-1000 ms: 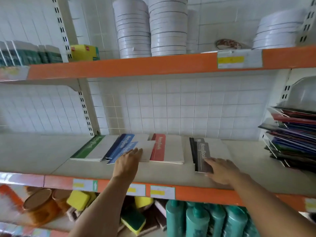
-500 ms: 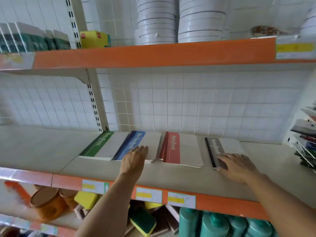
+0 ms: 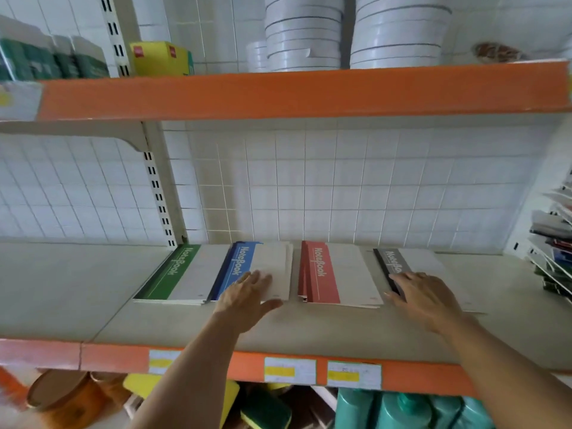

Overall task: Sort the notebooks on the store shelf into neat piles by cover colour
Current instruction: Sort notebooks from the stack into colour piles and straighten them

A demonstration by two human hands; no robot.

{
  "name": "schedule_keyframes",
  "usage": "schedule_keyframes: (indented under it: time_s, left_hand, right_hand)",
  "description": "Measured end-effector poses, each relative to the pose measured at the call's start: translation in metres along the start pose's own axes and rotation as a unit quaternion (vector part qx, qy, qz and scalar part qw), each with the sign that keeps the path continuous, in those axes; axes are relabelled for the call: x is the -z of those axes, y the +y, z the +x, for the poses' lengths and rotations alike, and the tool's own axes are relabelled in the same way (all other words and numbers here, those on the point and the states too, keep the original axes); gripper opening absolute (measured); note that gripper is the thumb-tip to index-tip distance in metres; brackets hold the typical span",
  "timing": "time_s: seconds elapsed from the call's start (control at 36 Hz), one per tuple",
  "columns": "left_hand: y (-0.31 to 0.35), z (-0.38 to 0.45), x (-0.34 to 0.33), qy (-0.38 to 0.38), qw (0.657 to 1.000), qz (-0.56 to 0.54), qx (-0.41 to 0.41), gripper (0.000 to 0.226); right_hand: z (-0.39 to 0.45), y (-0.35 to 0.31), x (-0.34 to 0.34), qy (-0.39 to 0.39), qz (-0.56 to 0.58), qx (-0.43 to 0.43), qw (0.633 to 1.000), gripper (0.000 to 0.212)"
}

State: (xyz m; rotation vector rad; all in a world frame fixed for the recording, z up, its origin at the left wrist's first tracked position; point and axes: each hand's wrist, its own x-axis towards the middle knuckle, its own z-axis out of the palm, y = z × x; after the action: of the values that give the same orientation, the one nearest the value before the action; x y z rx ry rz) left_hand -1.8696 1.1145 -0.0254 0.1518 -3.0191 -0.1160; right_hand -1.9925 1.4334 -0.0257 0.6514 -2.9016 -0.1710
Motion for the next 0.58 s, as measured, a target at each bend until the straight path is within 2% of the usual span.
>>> schedule_keyframes:
  time_s: [0.06,0.14,0.17,0.44,0.58]
  left_hand:
    - [-0.002,0.004,0.0,-0.001,1.0,0.004,0.004,0.126]
    - [0.001,0.007,0.002,-0.017,1.0,0.002,0.006,0.084]
    - [0.002,0.008,0.003,-0.019,1.0,-0.001,0.006,0.077]
    - [0.051,0.016,0.009,0.026,0.998,-0.05,-0.021,0.046]
    - [0.089,0.019,0.007,0.028,0.997,-0.039,-0.058,0.044]
  right_hand:
    - [0.0,-0.004,0.001,0.004,0.001,-0.005,1.0,0.047]
    - [-0.002,-0.006,0.001,0.007,0.013,-0.015,1.0,0.046]
    - [-0.003,-0.007,0.002,0.007,0.021,-0.02,1.0,0.046]
    - [-0.036,-0.023,0.011,-0.014,0.104,-0.063,0.992,0.049]
    - [-0.059,-0.022,0.018,-0.021,0.122,-0.076,0.989,0.054]
